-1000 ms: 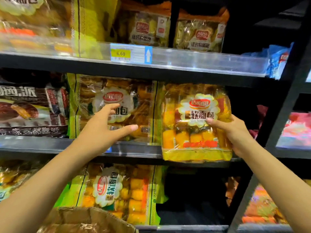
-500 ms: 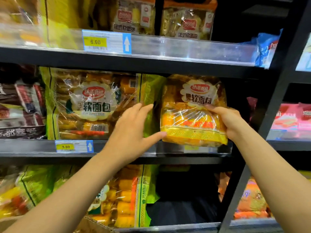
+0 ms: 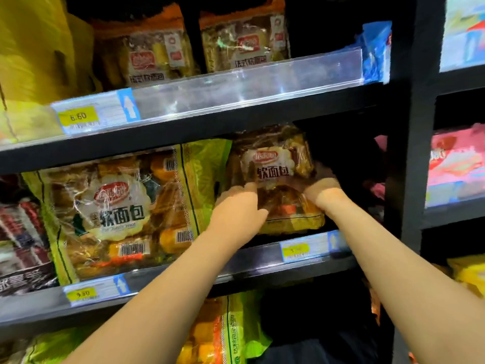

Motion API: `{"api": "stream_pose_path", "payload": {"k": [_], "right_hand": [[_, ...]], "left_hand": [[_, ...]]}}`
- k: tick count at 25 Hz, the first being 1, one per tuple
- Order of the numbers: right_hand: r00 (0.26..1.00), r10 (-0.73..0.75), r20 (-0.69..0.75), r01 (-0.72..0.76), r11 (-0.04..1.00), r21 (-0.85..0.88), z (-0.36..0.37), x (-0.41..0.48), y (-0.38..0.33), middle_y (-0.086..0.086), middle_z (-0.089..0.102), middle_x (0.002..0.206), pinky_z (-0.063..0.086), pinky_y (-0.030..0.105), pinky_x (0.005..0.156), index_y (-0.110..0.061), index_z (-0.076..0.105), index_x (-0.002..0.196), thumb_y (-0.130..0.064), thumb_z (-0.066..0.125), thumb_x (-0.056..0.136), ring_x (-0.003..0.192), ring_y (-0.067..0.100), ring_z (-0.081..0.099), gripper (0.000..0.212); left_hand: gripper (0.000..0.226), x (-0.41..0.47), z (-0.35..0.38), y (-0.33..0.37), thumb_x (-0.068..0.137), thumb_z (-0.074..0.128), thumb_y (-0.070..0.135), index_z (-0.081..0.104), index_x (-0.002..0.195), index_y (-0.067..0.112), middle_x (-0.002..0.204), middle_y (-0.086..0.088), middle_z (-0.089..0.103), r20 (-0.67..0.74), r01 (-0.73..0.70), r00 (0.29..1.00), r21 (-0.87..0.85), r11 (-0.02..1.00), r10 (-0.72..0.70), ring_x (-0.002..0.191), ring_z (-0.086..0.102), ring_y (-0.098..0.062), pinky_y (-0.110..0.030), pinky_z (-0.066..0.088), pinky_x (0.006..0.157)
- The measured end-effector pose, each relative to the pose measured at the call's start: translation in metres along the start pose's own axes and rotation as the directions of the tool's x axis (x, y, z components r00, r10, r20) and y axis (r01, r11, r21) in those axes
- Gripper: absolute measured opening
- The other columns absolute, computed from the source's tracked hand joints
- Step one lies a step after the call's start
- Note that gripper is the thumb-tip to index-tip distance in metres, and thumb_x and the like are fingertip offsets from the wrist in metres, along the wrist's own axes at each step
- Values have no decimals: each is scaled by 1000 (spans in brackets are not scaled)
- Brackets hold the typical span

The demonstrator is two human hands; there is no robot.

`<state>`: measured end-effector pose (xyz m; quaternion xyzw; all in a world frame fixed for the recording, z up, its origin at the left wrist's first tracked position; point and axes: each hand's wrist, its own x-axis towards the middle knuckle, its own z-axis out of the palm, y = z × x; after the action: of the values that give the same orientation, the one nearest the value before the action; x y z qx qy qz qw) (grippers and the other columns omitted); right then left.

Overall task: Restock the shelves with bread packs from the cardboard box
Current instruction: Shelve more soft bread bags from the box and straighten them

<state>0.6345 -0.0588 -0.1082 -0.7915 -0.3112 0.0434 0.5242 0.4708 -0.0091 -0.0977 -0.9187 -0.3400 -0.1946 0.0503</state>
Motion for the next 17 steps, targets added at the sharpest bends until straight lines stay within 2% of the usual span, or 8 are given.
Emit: {"api": "stream_pose_path", "payload": {"k": [2, 3, 5, 6, 8, 11, 13, 17], "right_hand": [[996, 35, -85, -55, 968, -246, 1, 0, 2, 18, 33, 150, 39, 45, 106, -21, 17, 152, -62, 67, 74, 133, 37, 40, 102], [992, -1, -123, -44, 929, -367, 5, -5, -1, 22, 36, 146, 42, 44, 102, -16, 24, 149, -55, 66, 79, 129, 38, 43, 90], [992, -101, -79, 49, 866, -498, 19, -16, -7, 21, 44, 139, 47, 38, 95, -8, 43, 137, -50, 67, 80, 122, 37, 48, 75], [993, -112, -29, 80, 848, -525, 26, -15, -5, 19, 41, 142, 47, 36, 95, -9, 40, 140, -53, 69, 77, 124, 36, 46, 82], [995, -54, 84, 93, 808, -582, 31, -4, 5, 19, 21, 155, 43, 36, 101, -15, 12, 152, -51, 69, 78, 134, 36, 37, 100], [988, -106, 117, 150, 860, -487, 27, 8, 15, 15, -8, 159, 32, 41, 110, -24, -24, 148, -29, 68, 83, 144, 37, 18, 113], [980, -185, 73, 198, 881, -430, 30, 9, 15, 14, -12, 157, 24, 46, 114, -24, -24, 148, -19, 64, 85, 145, 38, 10, 108], [996, -90, 11, 88, 939, -331, 36, 10, 5, 9, -12, 159, 17, 52, 116, -37, -23, 146, -43, 63, 86, 146, 37, 5, 106]], "left_hand": [[55, 12, 9, -4, 92, 56, 31, 40, 139, 8, 128, -19, 57, 10, 1, 1000, 61, 998, -2, 117, 54, -36, -39, 44, 96], [60, 17, 13, -6, 91, 57, 30, 35, 144, 11, 139, -20, 49, 35, 15, 999, 48, 999, -17, 126, 49, -35, -40, 41, 101], [86, 32, 29, -14, 87, 62, 38, 13, 154, 15, 161, -19, 12, -9, -1, 1000, 27, 1000, 1, 147, 17, -33, -45, 22, 115], [98, 40, 39, -18, 82, 67, 44, 7, 155, 16, 162, -16, 1, -119, -34, 992, 37, 999, 39, 149, 8, -33, -50, 17, 116], [103, 51, 55, -18, 74, 76, 46, 17, 154, 15, 161, -15, 11, -293, -43, 954, 82, 996, 65, 147, 17, -36, -64, 24, 107], [89, 66, 68, -16, 93, 52, 51, -7, 154, 24, 162, -3, -15, -220, 25, 975, 40, 999, -15, 150, -8, -26, -60, 9, 113], [78, 69, 68, -14, 99, 40, 47, -12, 153, 25, 161, -2, -19, -226, 57, 973, 41, 998, -46, 149, -13, -24, -56, 4, 115], [78, 63, 59, -12, 99, 37, 47, -16, 152, 23, 160, -2, -24, -128, 60, 990, 51, 997, -53, 148, -18, -25, -56, 1, 116]]}}
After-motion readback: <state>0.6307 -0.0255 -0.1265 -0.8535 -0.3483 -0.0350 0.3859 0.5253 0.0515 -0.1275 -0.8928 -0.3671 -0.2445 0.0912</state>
